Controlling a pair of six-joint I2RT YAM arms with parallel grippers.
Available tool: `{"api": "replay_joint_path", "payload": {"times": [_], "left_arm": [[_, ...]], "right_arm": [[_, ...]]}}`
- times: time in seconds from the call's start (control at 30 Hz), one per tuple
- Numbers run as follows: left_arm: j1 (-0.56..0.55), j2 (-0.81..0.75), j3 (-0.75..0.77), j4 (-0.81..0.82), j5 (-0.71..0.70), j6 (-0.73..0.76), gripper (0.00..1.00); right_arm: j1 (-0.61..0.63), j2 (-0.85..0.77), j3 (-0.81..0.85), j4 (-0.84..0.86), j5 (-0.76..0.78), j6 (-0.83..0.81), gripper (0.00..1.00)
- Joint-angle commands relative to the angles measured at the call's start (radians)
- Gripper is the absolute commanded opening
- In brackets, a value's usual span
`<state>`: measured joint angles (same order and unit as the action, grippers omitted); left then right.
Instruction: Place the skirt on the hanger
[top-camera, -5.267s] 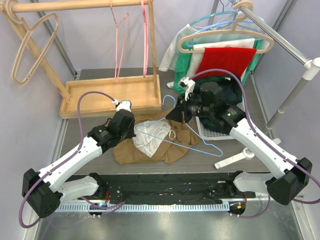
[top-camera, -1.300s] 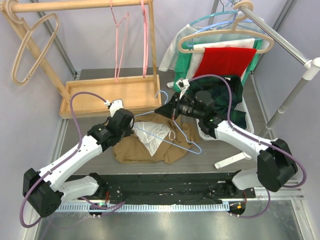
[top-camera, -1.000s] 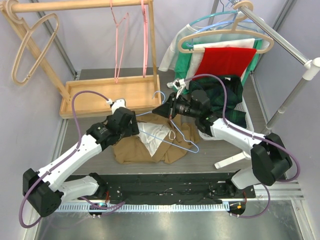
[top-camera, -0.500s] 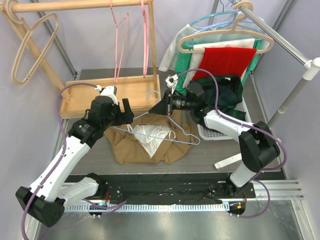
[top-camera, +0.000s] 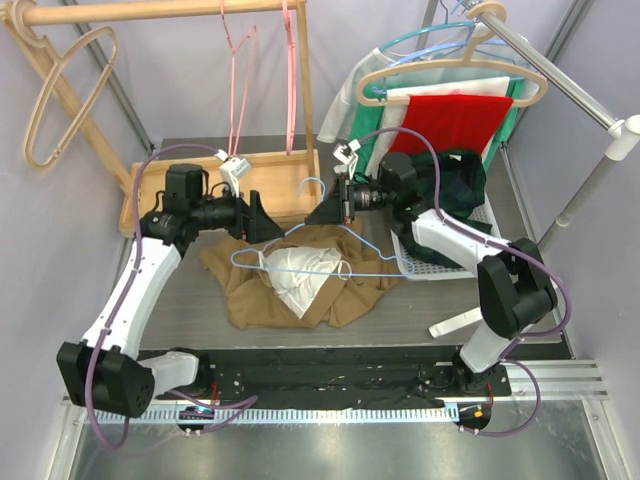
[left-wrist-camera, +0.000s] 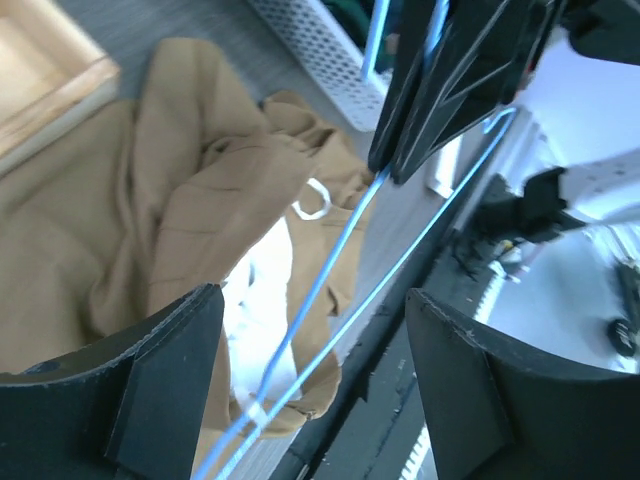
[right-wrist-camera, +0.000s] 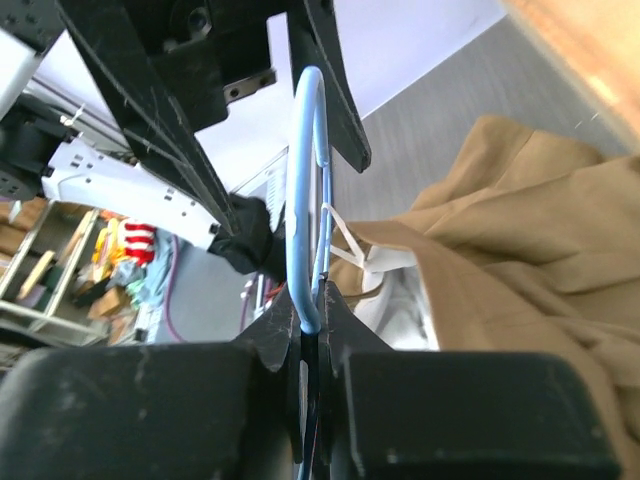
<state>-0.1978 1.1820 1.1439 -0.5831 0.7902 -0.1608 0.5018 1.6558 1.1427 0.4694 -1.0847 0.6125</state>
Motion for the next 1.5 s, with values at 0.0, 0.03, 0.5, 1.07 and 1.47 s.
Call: {"api": "replay_joint_path", "payload": {"times": [0.0,0.03,0.5,1.07,1.47], "left_arm": [[0.020,0.053,0.056,0.040,0.260,0.018,0.72],[0.020,0.060,0.053,0.043,0.312,0.020,0.71],[0.020,-0.096,-0.188,0.207,0.310,-0.057,0.57],[0.018,0.011,-0.181,0.220,0.146,-0.089,0.07],[0.017,-0.053,-0.207,0.189,0.052,-0.071,0.00]], "right_arm": [[0.053,-0.037,0.067,-0.110,-0.040,-0.028,0.01],[0.064,-0.040,0.080,-0.142,-0.017,-0.049,0.01],[0.146,-0.014,0.092,-0.058,0.019,0.015,0.01],[0.149,0.027,0.111,0.061,-0.057,0.124,0.01],[0.116,-0.027,0.026,-0.021,-0.047,0.064,0.53]]}}
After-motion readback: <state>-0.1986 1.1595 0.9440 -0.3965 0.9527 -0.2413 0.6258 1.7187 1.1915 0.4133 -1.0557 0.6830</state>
